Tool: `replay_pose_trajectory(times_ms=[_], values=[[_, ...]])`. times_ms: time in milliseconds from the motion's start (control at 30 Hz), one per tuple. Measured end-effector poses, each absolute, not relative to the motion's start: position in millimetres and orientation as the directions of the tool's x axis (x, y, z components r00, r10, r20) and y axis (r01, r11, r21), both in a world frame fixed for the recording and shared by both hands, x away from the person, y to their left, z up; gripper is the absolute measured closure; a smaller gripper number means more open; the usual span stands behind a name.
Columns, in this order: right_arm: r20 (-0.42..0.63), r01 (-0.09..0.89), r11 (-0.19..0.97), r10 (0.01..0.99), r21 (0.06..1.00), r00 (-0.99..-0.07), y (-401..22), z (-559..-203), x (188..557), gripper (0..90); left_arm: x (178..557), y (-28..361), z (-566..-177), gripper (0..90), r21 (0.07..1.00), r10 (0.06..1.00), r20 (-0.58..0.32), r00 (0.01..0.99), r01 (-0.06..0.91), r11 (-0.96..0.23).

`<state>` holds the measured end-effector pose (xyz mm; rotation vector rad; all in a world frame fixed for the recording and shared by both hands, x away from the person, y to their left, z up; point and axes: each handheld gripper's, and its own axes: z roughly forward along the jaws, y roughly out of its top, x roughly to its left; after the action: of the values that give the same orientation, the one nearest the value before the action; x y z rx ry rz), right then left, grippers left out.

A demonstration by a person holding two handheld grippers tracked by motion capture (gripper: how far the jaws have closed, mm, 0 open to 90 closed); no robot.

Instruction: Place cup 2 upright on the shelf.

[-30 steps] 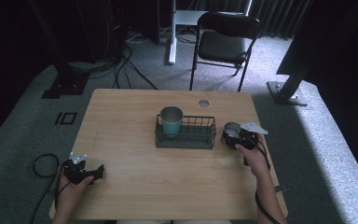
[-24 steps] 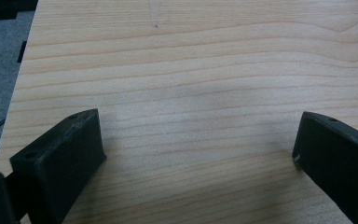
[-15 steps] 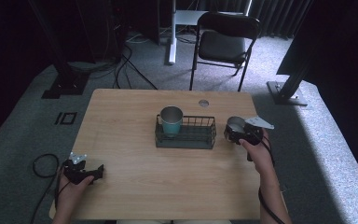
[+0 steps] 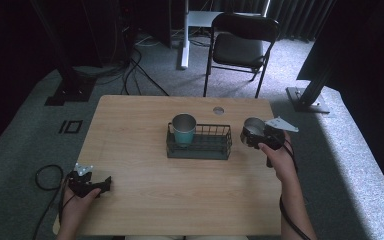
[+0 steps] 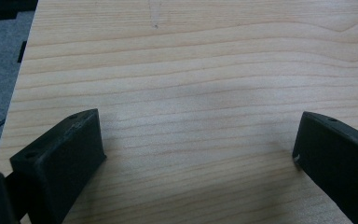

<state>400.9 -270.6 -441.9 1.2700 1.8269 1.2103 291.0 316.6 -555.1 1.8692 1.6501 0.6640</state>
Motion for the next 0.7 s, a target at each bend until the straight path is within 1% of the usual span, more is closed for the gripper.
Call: replay_pose_trajectory(times_ms=[433, 700], values=[[0.013, 0.339, 0.134, 0.917, 0.931, -0.398, -255.4, -413.5, 403.1, 13.1, 291.0, 316.6, -555.1, 2.3, 0.69, 0.992, 0.004, 0.122, 0.718, -0.091], [0.002, 0.317, 0.148, 0.903, 0.937, -0.429, -239.1, -401.2, 405.6, 13.2, 291.0, 316.6, -555.1, 2.3, 0.69, 0.992, 0.004, 0.123, 0.718, -0.092]])
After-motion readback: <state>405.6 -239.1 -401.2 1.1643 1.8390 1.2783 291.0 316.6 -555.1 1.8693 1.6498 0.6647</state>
